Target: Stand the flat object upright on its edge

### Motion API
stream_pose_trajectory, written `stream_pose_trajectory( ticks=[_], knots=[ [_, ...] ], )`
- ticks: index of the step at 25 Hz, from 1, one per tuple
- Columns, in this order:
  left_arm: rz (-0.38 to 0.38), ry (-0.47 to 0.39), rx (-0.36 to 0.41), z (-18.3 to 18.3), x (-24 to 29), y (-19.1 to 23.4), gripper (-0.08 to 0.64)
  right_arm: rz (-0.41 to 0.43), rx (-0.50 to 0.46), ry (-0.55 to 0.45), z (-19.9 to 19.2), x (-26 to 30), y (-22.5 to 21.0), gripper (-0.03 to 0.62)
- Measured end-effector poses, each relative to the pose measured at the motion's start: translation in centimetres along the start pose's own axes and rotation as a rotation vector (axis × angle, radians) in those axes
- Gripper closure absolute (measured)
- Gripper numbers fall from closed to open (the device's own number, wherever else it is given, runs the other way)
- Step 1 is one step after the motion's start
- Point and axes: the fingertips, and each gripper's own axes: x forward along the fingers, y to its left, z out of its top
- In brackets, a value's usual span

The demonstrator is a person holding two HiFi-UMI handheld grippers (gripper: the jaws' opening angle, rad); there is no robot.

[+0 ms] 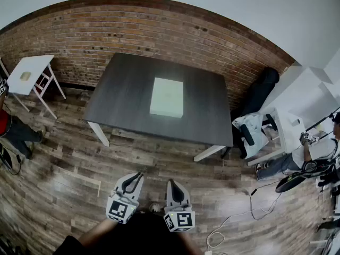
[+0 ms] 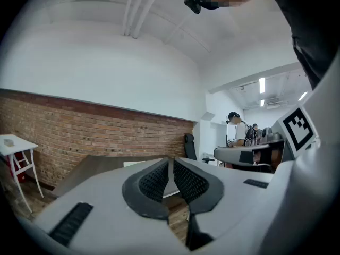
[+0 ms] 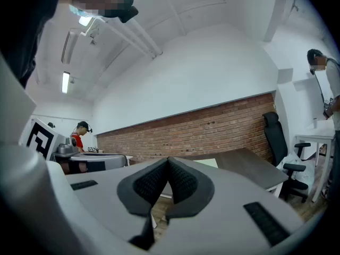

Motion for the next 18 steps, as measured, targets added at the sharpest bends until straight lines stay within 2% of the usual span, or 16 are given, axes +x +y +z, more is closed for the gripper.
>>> stream_pose_trajectory(
  ticks=[5,9,18],
  knots=[
    [-0.016,0.023,0.015,-0.4,0.6,-0.5,0.506,0.02,-0.007,-0.01,0.1,0.0,-0.3,0.568],
    [0.0,-0.005,-0.006,0.1,1.0,-0.8,0.506,0.023,-0.009,-0.013,0.1,-0.1,-0.7,0.568],
    [0.018,0.002,0.007,0.2,2.7,-2.6,0.506,0.063,-0.008,-0.026,0.8,-0.3,-2.8,0.568]
  ],
)
